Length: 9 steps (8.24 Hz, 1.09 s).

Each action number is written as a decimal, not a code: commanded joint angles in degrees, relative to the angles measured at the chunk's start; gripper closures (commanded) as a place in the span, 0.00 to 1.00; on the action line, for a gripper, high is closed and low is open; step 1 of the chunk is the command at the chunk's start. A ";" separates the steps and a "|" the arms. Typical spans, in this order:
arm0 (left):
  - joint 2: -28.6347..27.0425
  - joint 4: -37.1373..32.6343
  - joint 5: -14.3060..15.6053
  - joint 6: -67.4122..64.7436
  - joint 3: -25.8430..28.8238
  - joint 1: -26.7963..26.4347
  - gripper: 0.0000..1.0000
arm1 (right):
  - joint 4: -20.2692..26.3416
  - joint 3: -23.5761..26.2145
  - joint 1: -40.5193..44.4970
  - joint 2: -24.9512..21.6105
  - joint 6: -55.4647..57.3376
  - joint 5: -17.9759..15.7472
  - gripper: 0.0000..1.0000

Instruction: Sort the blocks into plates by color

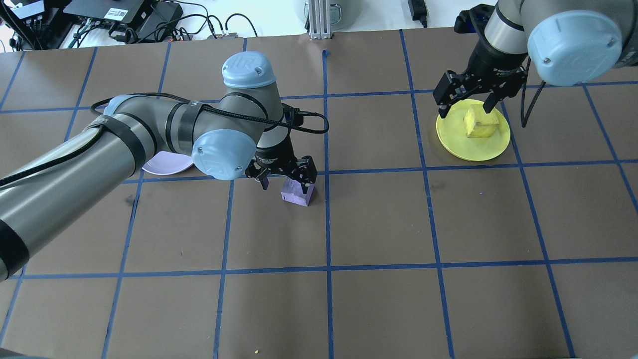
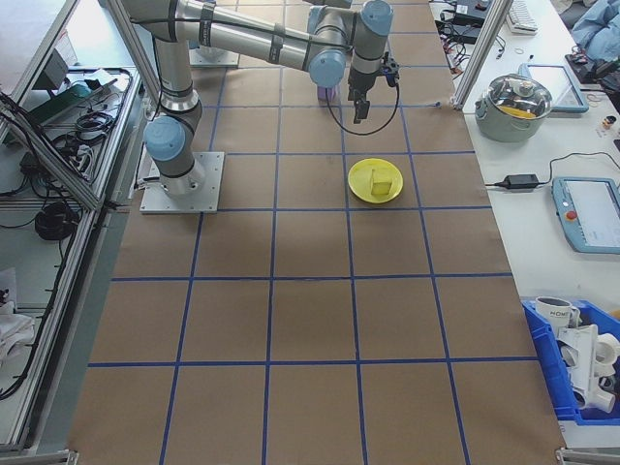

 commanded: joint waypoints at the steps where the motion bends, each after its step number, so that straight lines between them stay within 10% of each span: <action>1: -2.04 1.54 -0.47 -0.37 -0.02 -0.36 0.00 | -0.21 1.34 -0.08 -0.11 0.21 -6.14 0.00; 8: -5.03 4.36 -0.47 -0.46 -0.02 -0.45 0.00 | 5.76 -8.24 11.50 -2.83 5.57 -5.62 0.00; 9: -5.04 4.45 -1.17 -0.55 0.06 -0.45 0.22 | 6.19 -7.20 11.52 -3.18 6.97 -5.71 0.00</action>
